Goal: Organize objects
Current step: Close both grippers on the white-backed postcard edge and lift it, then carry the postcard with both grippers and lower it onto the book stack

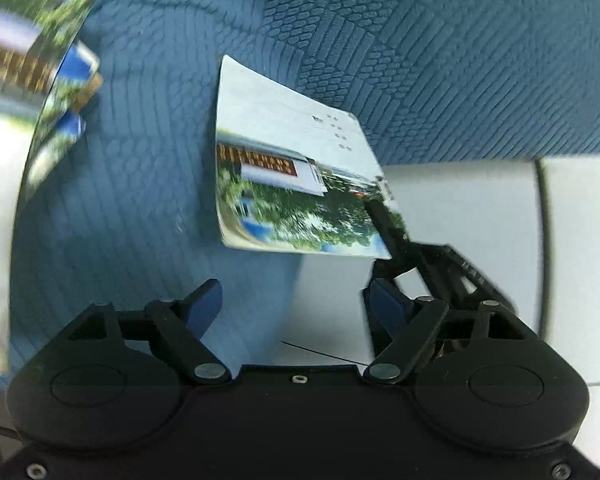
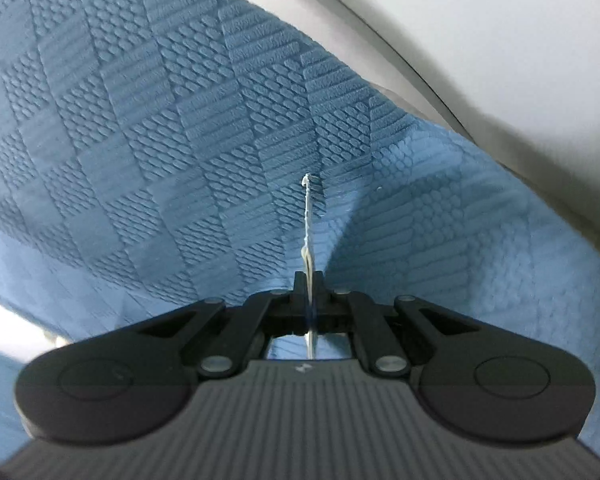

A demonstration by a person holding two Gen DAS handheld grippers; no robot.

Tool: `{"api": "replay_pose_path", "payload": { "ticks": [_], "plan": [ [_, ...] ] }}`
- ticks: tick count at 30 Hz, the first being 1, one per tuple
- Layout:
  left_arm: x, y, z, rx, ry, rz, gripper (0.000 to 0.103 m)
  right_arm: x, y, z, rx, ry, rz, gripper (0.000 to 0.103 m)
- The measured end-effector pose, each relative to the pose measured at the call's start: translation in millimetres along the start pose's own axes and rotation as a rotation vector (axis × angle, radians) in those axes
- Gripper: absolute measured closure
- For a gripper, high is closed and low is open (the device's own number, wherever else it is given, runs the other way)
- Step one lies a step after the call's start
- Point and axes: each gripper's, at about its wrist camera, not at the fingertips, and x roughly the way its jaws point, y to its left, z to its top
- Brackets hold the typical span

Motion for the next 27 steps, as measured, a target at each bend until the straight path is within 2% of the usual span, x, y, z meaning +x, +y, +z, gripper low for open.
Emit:
{"api": "replay_pose_path", "payload": {
  "ticks": [5,7,11,14,16,18,19,21,23,27],
  "plan": [
    [-14,15,0,-0.117,-0.001,-0.096,0.025,-22,11,-23,0.07,-0.04,-0.004,0.099],
    [-22,15,-1,-0.113,-0.027,-0.1,0.025,-32,10,-31,0.098,-0.055,-0.007,0.099],
    [-30,20,-3,-0.13,-0.03,-0.123,0.033,-52,6,-47,0.155,-0.075,-0.006,0.099],
    [-35,21,-7,-0.118,-0.039,-0.089,0.046,-65,1,-58,0.18,-0.083,-0.012,0.099],
    [-38,22,-10,-0.081,-0.064,-0.029,0.058,-72,-2,-63,0.19,-0.09,-0.017,0.099],
    [-40,24,-14,-0.057,-0.061,-0.011,0.077,-78,-3,-68,0.188,-0.096,-0.024,0.099],
    [-41,25,-15,-0.05,-0.059,-0.008,0.078,-82,-4,-70,0.186,-0.1,-0.026,0.099],
    [-49,29,-20,-0.041,-0.075,0.003,0.088,-86,-4,-75,0.172,-0.104,-0.037,0.099],
    [-58,24,-24,-0.008,-0.095,0.029,0.089,-89,-4,-80,0.164,-0.1,-0.037,0.099],
    [-77,12,-21,0.047,-0.107,0.034,0.091,-98,3,-91,0.153,-0.106,-0.025,0.098]
  ]
}}
